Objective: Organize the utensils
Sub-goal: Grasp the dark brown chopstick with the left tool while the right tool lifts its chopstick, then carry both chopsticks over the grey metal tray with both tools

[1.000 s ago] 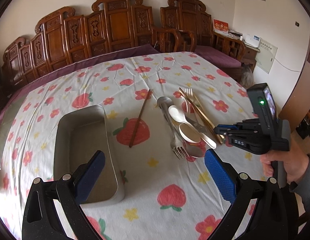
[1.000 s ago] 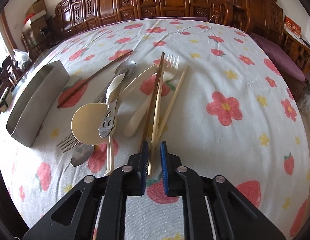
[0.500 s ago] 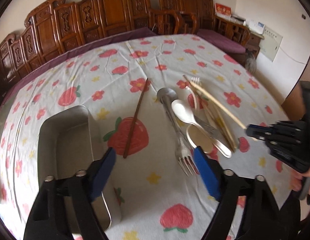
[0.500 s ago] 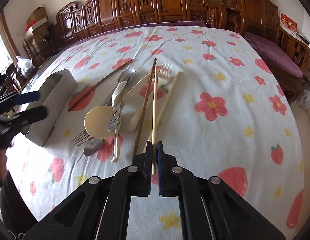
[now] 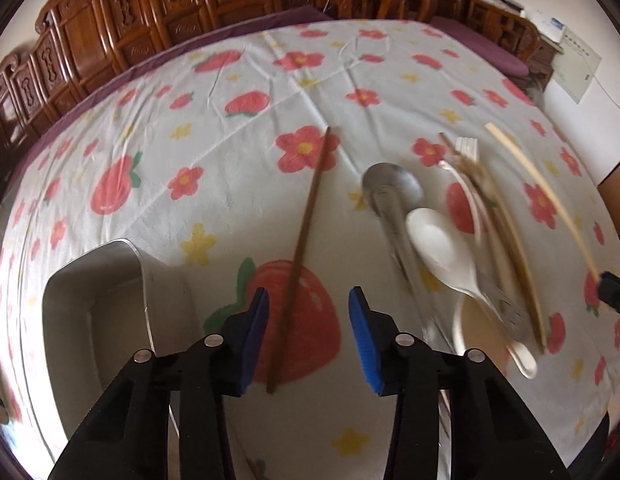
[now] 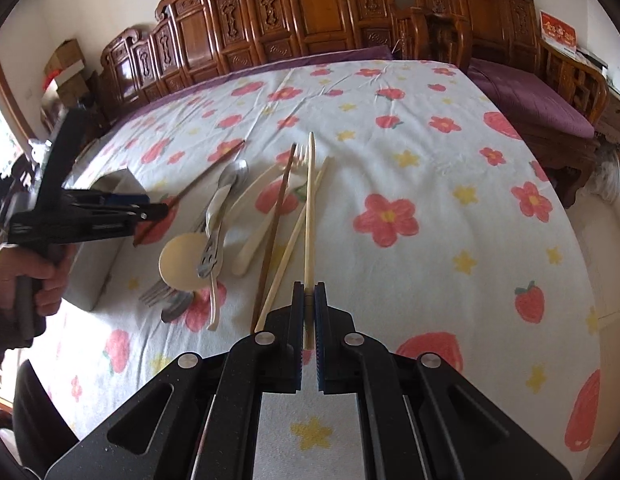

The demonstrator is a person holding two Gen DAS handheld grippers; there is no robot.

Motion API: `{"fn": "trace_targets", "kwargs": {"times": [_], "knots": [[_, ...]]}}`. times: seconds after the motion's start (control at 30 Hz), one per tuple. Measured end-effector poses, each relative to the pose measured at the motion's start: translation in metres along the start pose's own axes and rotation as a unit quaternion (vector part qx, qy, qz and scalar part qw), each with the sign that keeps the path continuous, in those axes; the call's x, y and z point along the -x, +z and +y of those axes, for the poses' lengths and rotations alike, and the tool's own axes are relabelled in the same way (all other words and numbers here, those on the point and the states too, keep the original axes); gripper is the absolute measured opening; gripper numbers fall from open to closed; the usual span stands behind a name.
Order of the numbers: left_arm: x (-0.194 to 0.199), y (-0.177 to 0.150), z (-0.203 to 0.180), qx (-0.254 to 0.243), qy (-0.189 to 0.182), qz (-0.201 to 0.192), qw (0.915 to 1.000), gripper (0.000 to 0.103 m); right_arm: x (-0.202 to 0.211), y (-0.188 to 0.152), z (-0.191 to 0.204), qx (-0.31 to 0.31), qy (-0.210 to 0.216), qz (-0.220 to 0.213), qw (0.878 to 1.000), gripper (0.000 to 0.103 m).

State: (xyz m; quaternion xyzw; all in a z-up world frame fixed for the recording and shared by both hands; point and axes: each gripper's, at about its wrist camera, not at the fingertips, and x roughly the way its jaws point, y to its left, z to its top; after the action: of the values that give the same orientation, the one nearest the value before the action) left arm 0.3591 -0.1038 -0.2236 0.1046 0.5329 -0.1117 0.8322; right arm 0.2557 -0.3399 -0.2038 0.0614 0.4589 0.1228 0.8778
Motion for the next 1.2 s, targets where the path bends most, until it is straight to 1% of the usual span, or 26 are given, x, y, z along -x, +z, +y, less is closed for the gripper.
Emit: {"fn": "trace_targets", "kwargs": {"times": [0.07, 0.1, 0.17, 0.23, 0.33, 0.37, 0.4, 0.43, 0.47, 0.6, 0.67, 0.87, 1.2], "knots": [[-0.005, 0.004, 0.001, 0.002, 0.003, 0.006, 1.0000, 0.036, 0.001, 0.001, -0.003, -0.003, 0.001, -0.002, 1.000, 0.006], [-0.008, 0.006, 0.002, 0.003, 0.003, 0.009, 1.0000, 0.033, 0.001, 0.001, -0.004, -0.005, 0.001, -0.002, 1.000, 0.006], [-0.012, 0.009, 0.004, 0.004, 0.008, 0.015, 0.9998, 0.032, 0.001, 0.002, -0.008, -0.011, 0.003, -0.001, 1.000, 0.006], [-0.018, 0.011, 0.005, 0.003, 0.014, 0.024, 0.9996, 0.028, 0.000, 0.002, -0.008, -0.012, 0.003, 0.000, 1.000, 0.006], [-0.020, 0.014, 0.007, 0.008, 0.013, 0.025, 0.9996, 0.025, -0.001, 0.002, -0.008, -0.011, 0.004, 0.000, 1.000, 0.006], [-0.020, 0.015, 0.007, 0.010, 0.011, 0.026, 0.9996, 0.022, -0.001, 0.002, -0.008, -0.011, 0.004, 0.000, 1.000, 0.006], [-0.020, 0.016, 0.007, 0.011, 0.005, 0.027, 0.9995, 0.015, -0.001, 0.002, -0.008, -0.011, 0.004, -0.001, 1.000, 0.006], [-0.020, 0.016, 0.007, 0.012, 0.000, 0.029, 0.9995, 0.012, 0.000, 0.002, -0.007, -0.011, 0.006, -0.001, 1.000, 0.006], [-0.020, 0.017, 0.005, 0.011, -0.002, 0.031, 0.9994, 0.007, 0.000, 0.002, -0.006, -0.010, 0.007, -0.002, 1.000, 0.006], [-0.020, 0.015, -0.001, 0.008, -0.003, 0.037, 0.9993, 0.005, 0.002, 0.003, 0.000, -0.006, 0.011, -0.005, 1.000, 0.006], [-0.016, 0.013, -0.003, 0.007, 0.001, 0.032, 0.9995, 0.005, 0.003, 0.003, 0.004, -0.002, 0.013, -0.007, 1.000, 0.006], [0.013, 0.009, -0.006, 0.009, 0.000, 0.003, 1.0000, 0.005, 0.011, 0.006, 0.017, 0.007, 0.020, -0.015, 1.000, 0.006], [0.070, 0.005, 0.003, 0.014, -0.001, -0.045, 0.9989, 0.005, 0.034, 0.016, 0.044, 0.028, 0.034, -0.042, 0.998, 0.006]]}}
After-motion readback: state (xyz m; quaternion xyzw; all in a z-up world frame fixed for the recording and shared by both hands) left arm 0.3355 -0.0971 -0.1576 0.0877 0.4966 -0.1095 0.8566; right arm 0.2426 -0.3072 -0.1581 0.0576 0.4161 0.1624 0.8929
